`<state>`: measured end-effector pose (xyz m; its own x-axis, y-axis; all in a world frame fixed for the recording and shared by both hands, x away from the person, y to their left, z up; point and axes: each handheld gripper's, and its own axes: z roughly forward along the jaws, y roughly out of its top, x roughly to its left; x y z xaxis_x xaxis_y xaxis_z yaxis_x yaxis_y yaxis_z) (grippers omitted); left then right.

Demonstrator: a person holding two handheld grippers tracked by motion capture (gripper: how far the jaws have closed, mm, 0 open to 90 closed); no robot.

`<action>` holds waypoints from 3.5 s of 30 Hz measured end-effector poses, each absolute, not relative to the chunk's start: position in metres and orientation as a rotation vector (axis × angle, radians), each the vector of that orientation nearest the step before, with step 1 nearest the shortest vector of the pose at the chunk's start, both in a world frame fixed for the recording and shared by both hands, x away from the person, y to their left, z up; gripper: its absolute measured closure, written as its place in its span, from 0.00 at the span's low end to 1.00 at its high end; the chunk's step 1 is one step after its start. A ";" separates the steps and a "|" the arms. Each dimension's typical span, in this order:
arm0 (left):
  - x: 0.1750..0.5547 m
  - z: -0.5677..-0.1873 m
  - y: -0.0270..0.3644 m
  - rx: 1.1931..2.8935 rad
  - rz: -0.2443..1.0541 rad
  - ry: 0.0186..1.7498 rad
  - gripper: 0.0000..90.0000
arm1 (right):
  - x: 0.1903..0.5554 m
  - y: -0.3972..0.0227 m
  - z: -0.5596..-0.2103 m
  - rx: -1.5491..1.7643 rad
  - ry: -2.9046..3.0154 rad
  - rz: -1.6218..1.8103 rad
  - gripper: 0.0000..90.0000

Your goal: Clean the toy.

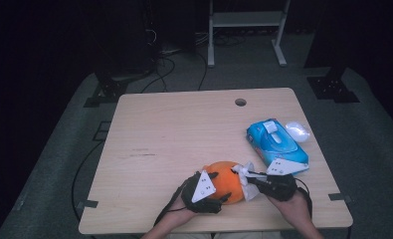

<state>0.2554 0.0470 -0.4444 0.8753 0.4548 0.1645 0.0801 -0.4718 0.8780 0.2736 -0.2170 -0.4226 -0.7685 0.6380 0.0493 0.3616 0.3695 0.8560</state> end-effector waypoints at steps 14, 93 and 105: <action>0.272 -0.426 0.042 2.018 0.419 0.275 0.16 | 0.263 -0.231 -0.434 0.851 2.414 1.382 0.91; 0.326 -0.407 0.078 1.978 0.525 0.578 0.34 | 0.270 -0.267 -0.440 0.977 2.364 1.365 0.51; 0.317 -0.402 0.108 1.945 0.500 0.631 0.27 | 0.272 -0.264 -0.441 0.988 2.372 1.347 0.48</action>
<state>0.3171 0.1079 -0.4020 0.7792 0.6225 0.0730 0.2139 -0.3737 0.9026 0.2724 -0.2643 -0.4410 -0.7427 0.6594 0.1167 0.4382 0.3467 0.8293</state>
